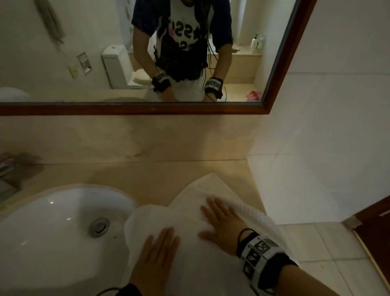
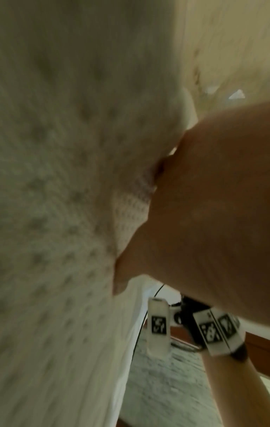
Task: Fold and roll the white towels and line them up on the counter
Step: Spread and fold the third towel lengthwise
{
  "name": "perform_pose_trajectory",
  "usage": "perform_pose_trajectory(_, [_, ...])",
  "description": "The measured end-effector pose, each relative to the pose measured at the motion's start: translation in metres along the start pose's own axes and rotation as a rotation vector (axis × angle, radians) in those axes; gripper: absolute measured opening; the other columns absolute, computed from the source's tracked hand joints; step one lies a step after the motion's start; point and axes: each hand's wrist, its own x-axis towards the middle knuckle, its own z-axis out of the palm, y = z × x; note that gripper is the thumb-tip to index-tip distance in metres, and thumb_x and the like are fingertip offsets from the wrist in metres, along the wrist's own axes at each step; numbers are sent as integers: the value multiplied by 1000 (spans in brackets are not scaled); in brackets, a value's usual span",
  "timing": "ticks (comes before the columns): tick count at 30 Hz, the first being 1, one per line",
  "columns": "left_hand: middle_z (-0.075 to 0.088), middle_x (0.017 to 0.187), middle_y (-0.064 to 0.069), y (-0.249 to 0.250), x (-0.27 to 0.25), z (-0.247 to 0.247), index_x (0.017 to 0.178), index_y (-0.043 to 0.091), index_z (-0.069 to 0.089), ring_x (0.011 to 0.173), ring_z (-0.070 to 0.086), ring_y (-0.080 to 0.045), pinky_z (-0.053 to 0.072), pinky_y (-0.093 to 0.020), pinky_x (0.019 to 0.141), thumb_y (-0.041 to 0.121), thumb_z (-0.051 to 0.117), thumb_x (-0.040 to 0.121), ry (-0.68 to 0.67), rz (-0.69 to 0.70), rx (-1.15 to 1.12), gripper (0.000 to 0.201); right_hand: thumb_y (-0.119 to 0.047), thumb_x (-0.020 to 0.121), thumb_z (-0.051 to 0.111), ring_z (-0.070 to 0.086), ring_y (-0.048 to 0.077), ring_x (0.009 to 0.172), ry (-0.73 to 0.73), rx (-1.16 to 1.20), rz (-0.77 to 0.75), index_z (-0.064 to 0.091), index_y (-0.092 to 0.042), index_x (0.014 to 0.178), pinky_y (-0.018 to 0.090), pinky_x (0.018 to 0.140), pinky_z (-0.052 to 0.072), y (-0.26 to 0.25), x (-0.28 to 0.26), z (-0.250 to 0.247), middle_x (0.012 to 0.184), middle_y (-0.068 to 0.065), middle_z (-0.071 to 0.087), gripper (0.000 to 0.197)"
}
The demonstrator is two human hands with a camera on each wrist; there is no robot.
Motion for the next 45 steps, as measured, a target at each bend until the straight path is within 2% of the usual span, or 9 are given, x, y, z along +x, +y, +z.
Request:
perform_pose_trajectory(6, [59,125,-6,-27,-8,3,125,-3,44,123,41,-51,27,-55,101,-25,21,81,231,196,307,54,-89,56,4,-19,19,144,41,71,262,-11,-28,148,42,120,-4,23,24,-15,155,-2,-24,112])
perform_pose_trajectory(11, [40,146,-12,-16,3,13,139,9,35,146,7,-28,11,-44,113,26,13,102,99,137,-164,47,-78,78,31,-18,24,145,57,96,499,-13,-30,148,52,118,4,49,38,-30,155,3,-24,96])
perform_pose_trajectory(13, [9,158,-12,-28,29,6,149,7,10,147,-1,-25,6,-41,114,62,13,92,50,125,-245,80,-83,73,26,-23,26,143,50,72,422,-19,-41,143,60,113,1,44,33,-29,153,-3,-31,94])
perform_pose_trajectory(15, [24,153,-13,-32,60,-8,149,10,16,145,16,-26,-1,-36,114,86,7,74,-96,65,-370,107,-89,61,15,-29,22,140,70,38,248,-23,-52,137,65,109,-3,35,23,-26,148,-11,-38,93])
perform_pose_trajectory(18, [52,134,-12,-30,93,-13,139,12,32,121,53,-27,4,-33,109,87,4,71,-252,44,-506,105,-90,52,9,-36,19,135,-4,-29,108,-25,-58,133,68,106,-8,28,14,-16,141,-13,-45,93])
perform_pose_trajectory(24, [41,139,-11,-23,100,-4,147,11,24,126,36,-25,5,-34,110,81,13,79,-325,0,-519,99,-92,55,16,-34,27,138,-57,-44,198,-24,-57,133,73,102,-9,38,34,-14,146,-12,-40,95])
perform_pose_trajectory(32, [-10,157,-16,-16,50,9,150,11,0,146,-9,-29,7,-41,110,81,16,78,5,66,-433,102,-91,58,31,-35,30,137,-150,20,285,-24,-54,135,72,103,-6,26,18,-17,146,-8,-42,103])
perform_pose_trajectory(39, [58,130,-16,20,14,-2,113,24,48,105,64,-22,25,-30,108,28,16,101,201,136,-422,34,-96,22,8,-37,30,136,-193,65,292,-27,-59,131,73,103,-2,19,-17,-1,140,-10,-49,121])
perform_pose_trajectory(45, [58,132,-1,-50,70,-40,134,24,48,125,38,-13,25,-34,104,54,10,97,-161,108,-437,61,-95,24,16,-37,28,135,-187,64,266,-30,-56,131,72,104,-3,16,-14,-8,144,-9,-45,122])
